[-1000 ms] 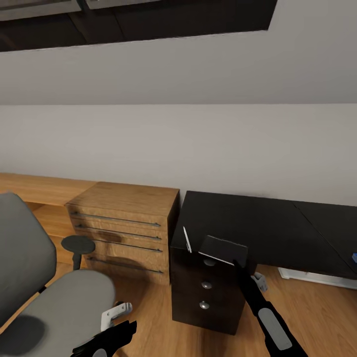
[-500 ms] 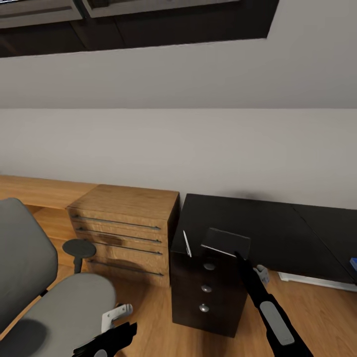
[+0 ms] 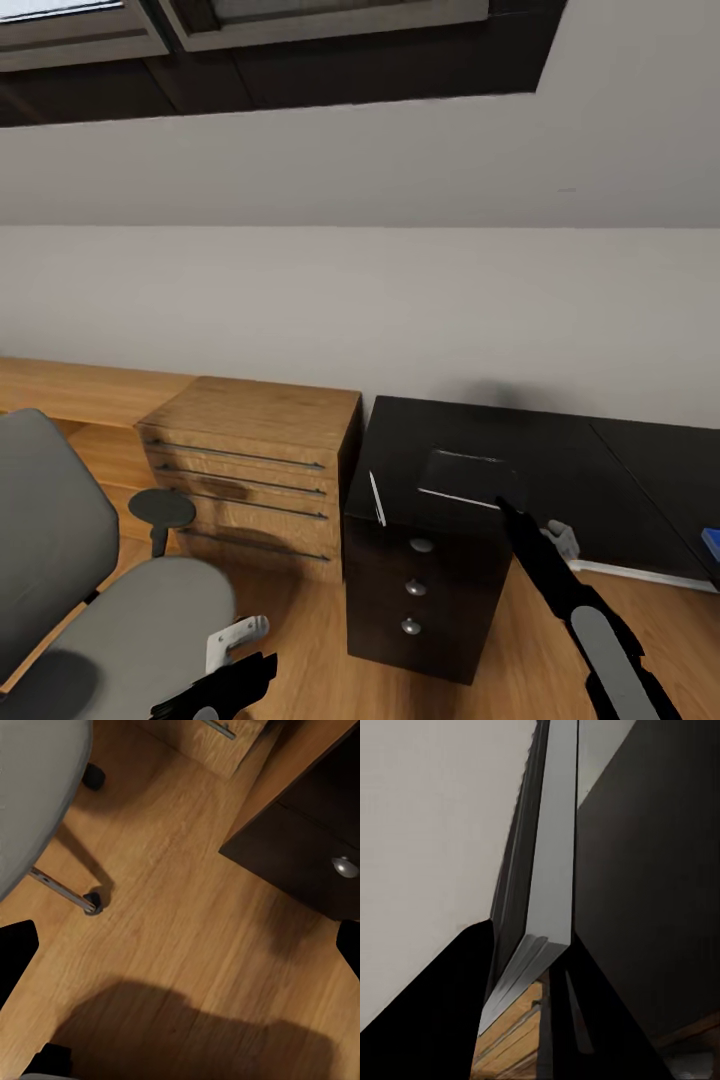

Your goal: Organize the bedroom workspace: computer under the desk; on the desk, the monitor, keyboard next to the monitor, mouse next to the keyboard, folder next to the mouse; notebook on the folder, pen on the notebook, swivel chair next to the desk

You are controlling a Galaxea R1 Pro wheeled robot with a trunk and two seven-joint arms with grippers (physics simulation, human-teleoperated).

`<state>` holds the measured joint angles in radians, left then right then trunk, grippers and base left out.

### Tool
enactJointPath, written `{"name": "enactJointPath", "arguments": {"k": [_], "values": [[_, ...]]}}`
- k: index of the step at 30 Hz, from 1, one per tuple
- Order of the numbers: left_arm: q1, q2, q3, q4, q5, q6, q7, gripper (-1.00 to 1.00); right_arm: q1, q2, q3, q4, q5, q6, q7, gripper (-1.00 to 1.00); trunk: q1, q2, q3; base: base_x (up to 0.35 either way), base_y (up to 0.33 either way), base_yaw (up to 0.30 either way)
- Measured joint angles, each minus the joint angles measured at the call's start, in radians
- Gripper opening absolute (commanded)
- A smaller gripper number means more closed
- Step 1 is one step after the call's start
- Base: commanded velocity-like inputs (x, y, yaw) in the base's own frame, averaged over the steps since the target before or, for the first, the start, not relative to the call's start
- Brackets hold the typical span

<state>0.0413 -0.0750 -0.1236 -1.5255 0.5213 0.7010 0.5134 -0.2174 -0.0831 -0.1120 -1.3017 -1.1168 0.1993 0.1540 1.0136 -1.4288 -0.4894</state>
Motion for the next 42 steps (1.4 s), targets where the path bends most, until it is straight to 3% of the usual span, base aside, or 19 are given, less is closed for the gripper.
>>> {"name": "enactJointPath", "arguments": {"k": [3, 7, 16, 19, 26, 29, 33, 35, 39, 41, 42], "values": [[0.000, 0.000, 0.000, 0.001, 0.000, -0.015, 0.001, 1.00, 0.013, -0.041, -0.026, -0.041, -0.007, 0.089, -0.038, -1.00, -0.011, 0.021, 0.009, 0.000, 0.000, 0.000], [0.000, -0.001, -0.002, 0.019, -0.002, -0.042, 0.002, 1.00, 0.019, -0.068, -0.069, -0.060, -0.021, 0.157, -0.051, -1.00, -0.027, 0.049, 0.022, 0.000, 0.000, 0.000], [0.000, -0.002, -0.014, 0.031, -0.002, -0.048, 0.003, 1.00, 0.022, -0.072, -0.089, -0.060, -0.024, 0.167, -0.053, -1.00, -0.061, 0.112, 0.050, 0.000, 0.000, 0.000], [0.000, -0.001, -0.029, 0.044, -0.003, -0.048, 0.003, 1.00, 0.023, -0.072, -0.092, -0.062, -0.025, 0.169, -0.053, -1.00, -0.061, 0.112, 0.050, 0.000, 0.000, 0.000], [0.000, 0.002, -0.103, 0.101, -0.005, -0.048, -0.003, 1.00, 0.027, -0.073, -0.113, -0.067, -0.025, 0.177, -0.055, -1.00, -0.061, 0.112, 0.051, 0.000, 0.000, -0.073], [0.000, 0.005, -0.115, 0.114, -0.004, -0.049, -0.005, 1.00, 0.028, -0.074, -0.115, -0.069, -0.024, 0.178, -0.056, -1.00, -0.061, 0.112, 0.053, 0.000, 0.000, -0.203], [0.000, 0.007, -0.121, 0.200, -0.007, -0.055, -0.006, 1.00, 0.032, -0.075, -0.116, -0.071, -0.023, 0.180, -0.057, -1.00, -0.061, 0.112, 0.055, 0.000, 0.000, -0.228], [0.000, 0.007, -0.121, 0.259, -0.009, -0.084, -0.007, 1.00, 0.032, -0.075, -0.116, -0.071, -0.023, 0.184, -0.057, -1.00, -0.061, 0.112, 0.057, 0.000, 0.000, -0.237], [0.000, 0.007, -0.130, 0.361, -0.021, -0.209, -0.008, 1.00, 0.032, -0.075, -0.116, -0.071, -0.022, 0.189, -0.057, -1.00, -0.061, 0.112, 0.059, 0.000, -0.003, -0.249], [0.000, 0.007, -0.189, 0.417, -0.048, -0.320, -0.007, 1.00, 0.033, -0.075, -0.116, -0.071, -0.022, 0.190, -0.057, -1.00, -0.061, 0.112, 0.061, 0.000, -0.030, -0.267], [0.000, 0.007, -0.202, 0.427, -0.054, -0.342, -0.007, 1.00, 0.033, -0.075, -0.116, -0.071, -0.022, 0.190, -0.058, -1.00, -0.061, 0.112, 0.061, 0.000, -0.019, -0.273]]}}
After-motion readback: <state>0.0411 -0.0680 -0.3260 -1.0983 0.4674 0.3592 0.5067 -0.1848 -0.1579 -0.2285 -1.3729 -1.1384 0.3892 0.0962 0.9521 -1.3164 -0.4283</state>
